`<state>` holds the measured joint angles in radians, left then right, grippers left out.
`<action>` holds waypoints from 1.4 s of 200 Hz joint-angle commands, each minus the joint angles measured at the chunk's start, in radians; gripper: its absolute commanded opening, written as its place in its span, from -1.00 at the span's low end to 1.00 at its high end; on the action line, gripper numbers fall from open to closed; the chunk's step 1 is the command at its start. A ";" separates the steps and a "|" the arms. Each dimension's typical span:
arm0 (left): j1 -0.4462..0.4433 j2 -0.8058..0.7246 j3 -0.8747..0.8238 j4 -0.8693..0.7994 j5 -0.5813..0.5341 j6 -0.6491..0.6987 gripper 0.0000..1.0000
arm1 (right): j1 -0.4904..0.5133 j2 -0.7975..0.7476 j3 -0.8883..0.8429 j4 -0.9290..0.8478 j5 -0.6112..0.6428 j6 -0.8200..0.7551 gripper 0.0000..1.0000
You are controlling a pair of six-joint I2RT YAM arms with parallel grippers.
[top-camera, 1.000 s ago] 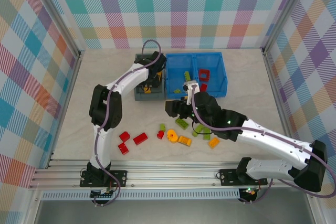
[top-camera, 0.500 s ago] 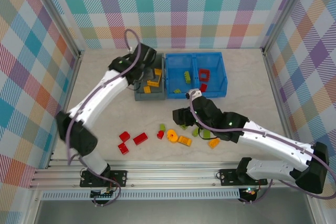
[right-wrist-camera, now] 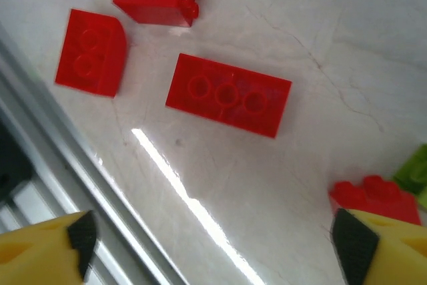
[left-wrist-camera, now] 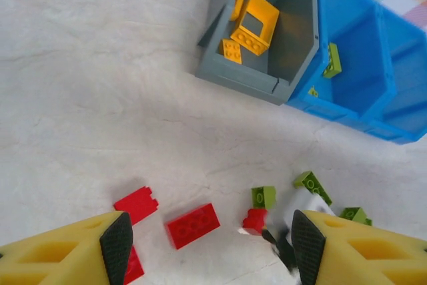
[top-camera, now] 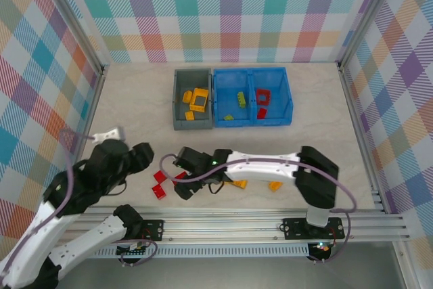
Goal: Sort the legos into containers by color
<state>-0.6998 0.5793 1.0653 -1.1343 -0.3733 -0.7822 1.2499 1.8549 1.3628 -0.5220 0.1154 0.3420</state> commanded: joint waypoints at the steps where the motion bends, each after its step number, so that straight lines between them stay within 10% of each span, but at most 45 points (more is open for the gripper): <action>1: -0.006 -0.056 -0.024 -0.083 -0.041 -0.074 0.33 | -0.003 0.085 0.119 -0.101 0.000 -0.011 1.00; 104: -0.006 -0.061 0.022 -0.080 -0.060 -0.053 0.32 | -0.007 0.353 0.385 -0.266 0.123 0.171 0.97; 187: -0.006 -0.065 0.010 -0.076 -0.056 -0.043 0.32 | -0.009 0.404 0.430 -0.241 0.109 0.191 0.49; 243: -0.005 -0.070 0.017 -0.032 -0.002 -0.002 0.32 | -0.014 0.282 0.369 -0.221 0.166 0.210 0.26; 280: -0.006 0.004 0.038 0.120 0.251 0.059 0.34 | -0.105 0.032 0.216 -0.230 0.216 0.244 0.25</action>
<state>-0.6998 0.5270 1.0695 -1.1568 -0.3195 -0.7879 1.2209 2.0975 1.6451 -0.7349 0.2714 0.5468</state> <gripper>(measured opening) 0.667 0.643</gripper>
